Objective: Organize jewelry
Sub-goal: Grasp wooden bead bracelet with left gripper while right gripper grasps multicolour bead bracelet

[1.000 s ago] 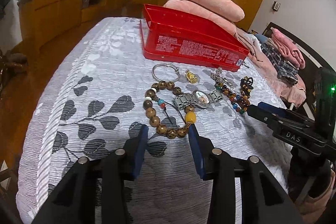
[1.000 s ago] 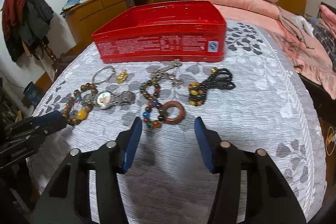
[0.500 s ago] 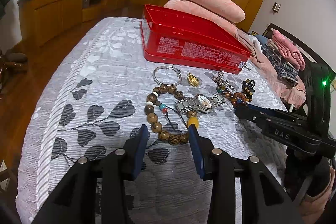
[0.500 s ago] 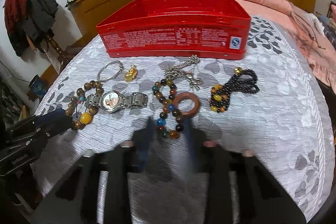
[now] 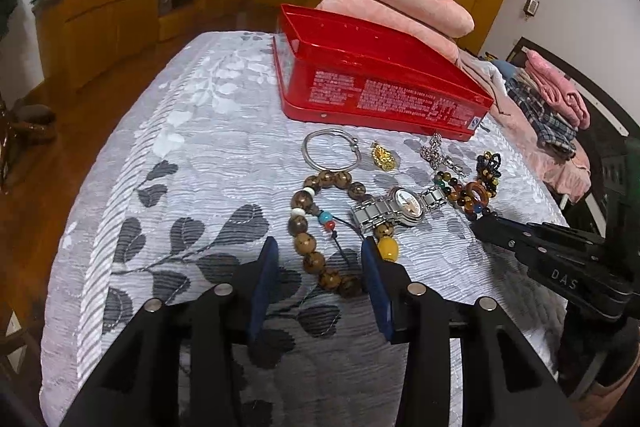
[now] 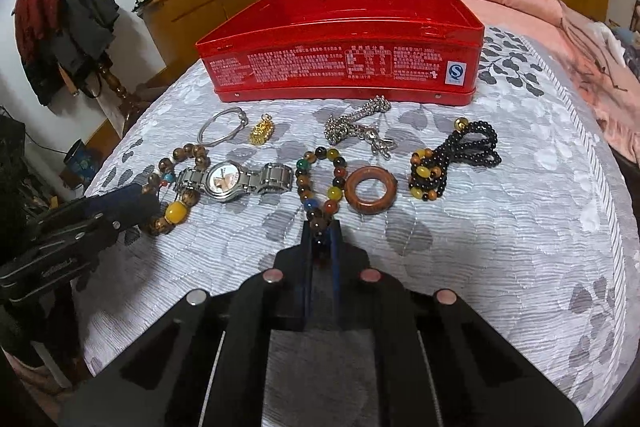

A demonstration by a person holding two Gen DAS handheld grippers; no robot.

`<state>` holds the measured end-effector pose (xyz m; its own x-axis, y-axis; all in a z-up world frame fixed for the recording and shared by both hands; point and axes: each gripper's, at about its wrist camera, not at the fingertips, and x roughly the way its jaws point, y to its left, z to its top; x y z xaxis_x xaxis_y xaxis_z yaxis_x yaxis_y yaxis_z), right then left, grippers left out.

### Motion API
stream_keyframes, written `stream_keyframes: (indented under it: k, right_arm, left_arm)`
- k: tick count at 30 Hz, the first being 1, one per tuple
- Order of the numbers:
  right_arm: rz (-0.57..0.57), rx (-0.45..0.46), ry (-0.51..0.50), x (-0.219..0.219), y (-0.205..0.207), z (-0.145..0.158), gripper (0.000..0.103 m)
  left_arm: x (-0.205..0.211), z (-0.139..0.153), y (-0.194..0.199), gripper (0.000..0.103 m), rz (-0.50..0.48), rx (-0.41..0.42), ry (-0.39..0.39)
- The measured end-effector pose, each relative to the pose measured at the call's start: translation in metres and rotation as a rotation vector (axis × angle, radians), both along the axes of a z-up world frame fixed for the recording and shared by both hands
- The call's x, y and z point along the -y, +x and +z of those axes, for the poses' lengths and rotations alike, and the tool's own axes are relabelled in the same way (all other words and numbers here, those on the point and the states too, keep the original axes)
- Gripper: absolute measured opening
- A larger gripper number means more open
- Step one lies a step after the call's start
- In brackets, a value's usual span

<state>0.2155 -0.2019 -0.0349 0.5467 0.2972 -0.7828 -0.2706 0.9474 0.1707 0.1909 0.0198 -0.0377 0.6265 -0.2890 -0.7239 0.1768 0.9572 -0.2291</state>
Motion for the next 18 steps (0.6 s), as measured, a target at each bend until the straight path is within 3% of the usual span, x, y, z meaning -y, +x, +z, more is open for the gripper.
stream_keyframes:
  k: [1, 3, 7, 10, 18]
  right_arm:
    - [-0.001, 0.0, 0.001, 0.0, 0.0, 0.0, 0.007]
    - [-0.003, 0.002, 0.0, -0.001, -0.001, -0.001, 0.007]
    - [-0.005, 0.003, 0.002, -0.001, -0.002, -0.001, 0.007]
    - [-0.005, 0.003, 0.001, -0.001, -0.002, -0.001, 0.008]
    - [-0.008, 0.003, -0.002, -0.002, 0.001, -0.002, 0.008]
  left_arm:
    - [0.001, 0.0, 0.001, 0.041, -0.002, -0.001, 0.01]
    - [0.003, -0.001, 0.005, 0.026, 0.006, -0.007, 0.027]
    - [-0.005, -0.003, 0.006, 0.011, 0.028, -0.009, 0.008]
    - [-0.008, -0.003, 0.003, 0.011, 0.03, -0.009, -0.009]
    - [-0.001, -0.003, 0.011, 0.013, 0.019, -0.012, 0.038]
